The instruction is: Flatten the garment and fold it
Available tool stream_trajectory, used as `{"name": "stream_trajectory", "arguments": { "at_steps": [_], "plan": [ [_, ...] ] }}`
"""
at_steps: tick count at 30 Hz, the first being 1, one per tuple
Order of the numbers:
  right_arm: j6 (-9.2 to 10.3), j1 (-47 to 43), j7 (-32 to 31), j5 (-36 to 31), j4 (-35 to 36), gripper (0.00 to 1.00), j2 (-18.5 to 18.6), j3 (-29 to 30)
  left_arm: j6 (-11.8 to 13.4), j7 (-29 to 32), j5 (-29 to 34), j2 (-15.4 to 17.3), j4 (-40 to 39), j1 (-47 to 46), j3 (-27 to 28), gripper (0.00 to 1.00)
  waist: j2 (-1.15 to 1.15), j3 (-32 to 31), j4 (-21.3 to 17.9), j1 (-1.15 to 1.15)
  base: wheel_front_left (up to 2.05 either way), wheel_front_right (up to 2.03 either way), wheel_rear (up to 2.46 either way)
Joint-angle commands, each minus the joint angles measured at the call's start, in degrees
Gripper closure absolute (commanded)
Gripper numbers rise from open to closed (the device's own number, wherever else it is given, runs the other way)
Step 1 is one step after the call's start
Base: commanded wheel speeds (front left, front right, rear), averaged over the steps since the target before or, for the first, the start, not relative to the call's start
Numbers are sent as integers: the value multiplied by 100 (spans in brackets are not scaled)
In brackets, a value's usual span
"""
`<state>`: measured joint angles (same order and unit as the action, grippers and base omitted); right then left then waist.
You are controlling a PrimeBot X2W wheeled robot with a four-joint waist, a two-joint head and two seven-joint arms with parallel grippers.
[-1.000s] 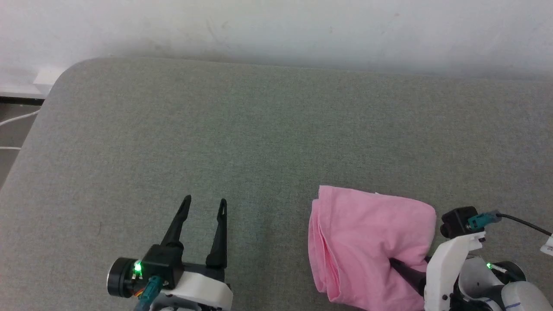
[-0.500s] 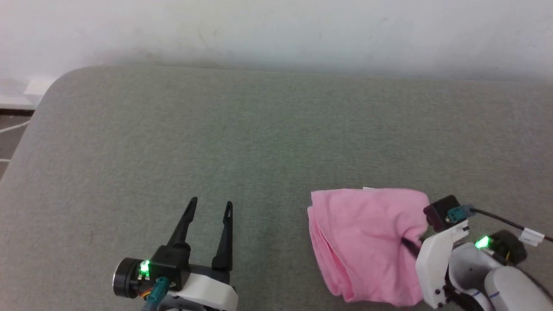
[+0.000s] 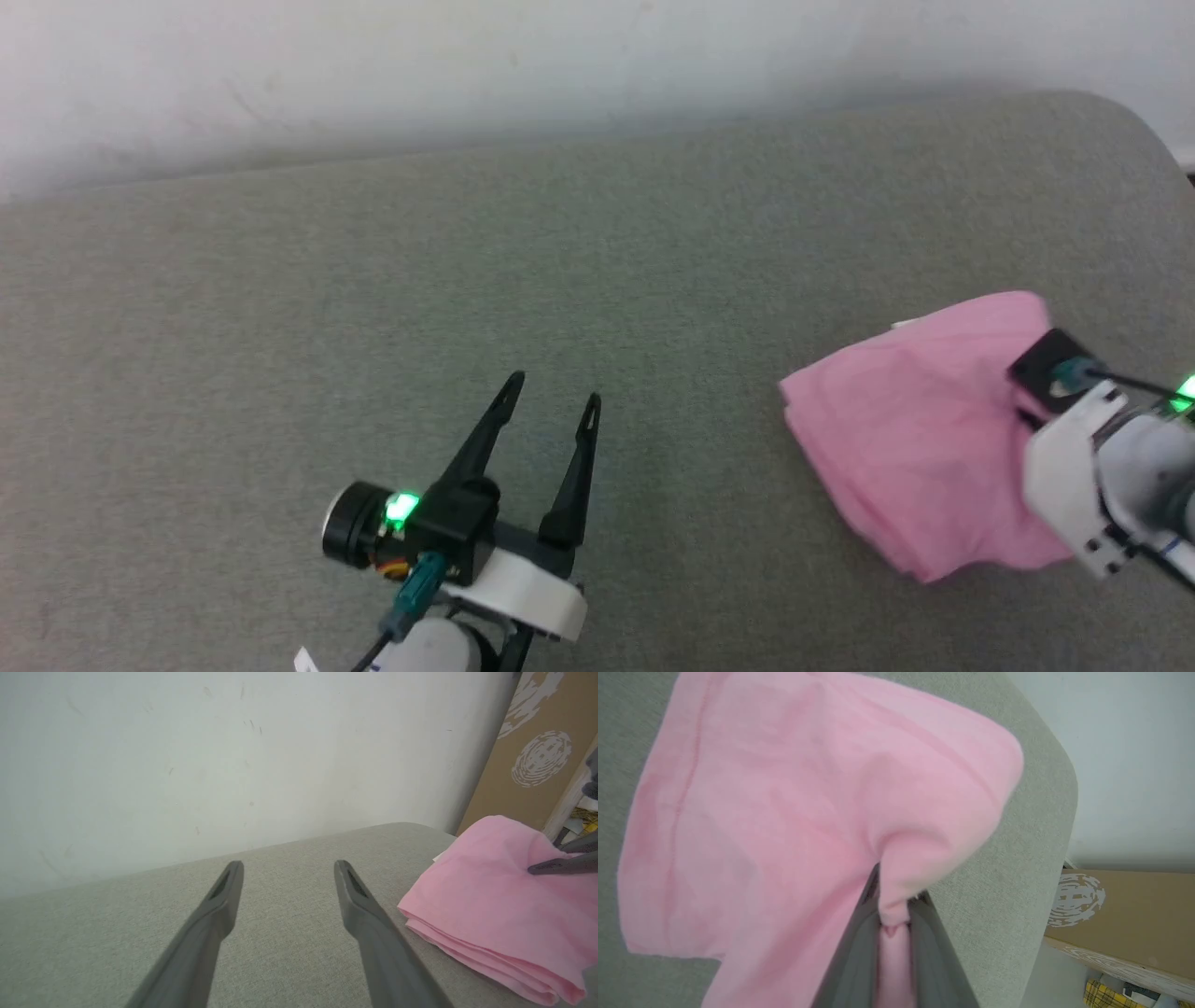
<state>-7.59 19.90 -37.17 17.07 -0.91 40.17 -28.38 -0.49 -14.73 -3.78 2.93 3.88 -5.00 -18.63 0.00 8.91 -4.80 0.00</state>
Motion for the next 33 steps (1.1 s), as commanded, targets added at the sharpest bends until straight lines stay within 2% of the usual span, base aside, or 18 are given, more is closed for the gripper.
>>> {"name": "stream_trajectory", "arguments": {
  "at_steps": [1,5,13,22,28,32,33],
  "plan": [
    [10,142,60,47,-67,100,146,12,-17,-27,-18,-5,26,-162,-45,0,0,558,-511,0,0,0,0],
    [10,331,370,76,-413,100,611,141,-41,-27,39,-5,56,-468,-153,0,0,963,-615,0,0,0,0],
    [10,409,1302,27,-1705,100,922,767,-137,-27,181,9,98,-915,-158,0,0,1664,-452,0,0,0,0],
    [10,609,2346,-488,-3238,100,1062,1399,-150,-27,248,69,80,-1103,-93,0,0,2087,-179,0,0,0,0],
    [10,835,2870,-1031,-3872,100,894,1845,-149,-27,257,88,57,-1117,-79,0,0,2141,-116,0,0,0,0],
    [10,908,2978,-1202,-4227,100,716,2005,-129,-27,242,81,70,-1107,-82,0,0,2035,-108,0,0,0,0],
    [10,924,3006,-1241,-4278,57,683,2035,-121,-27,233,78,73,-1094,-82,0,0,1987,-114,0,0,0,0]
  ]
}}
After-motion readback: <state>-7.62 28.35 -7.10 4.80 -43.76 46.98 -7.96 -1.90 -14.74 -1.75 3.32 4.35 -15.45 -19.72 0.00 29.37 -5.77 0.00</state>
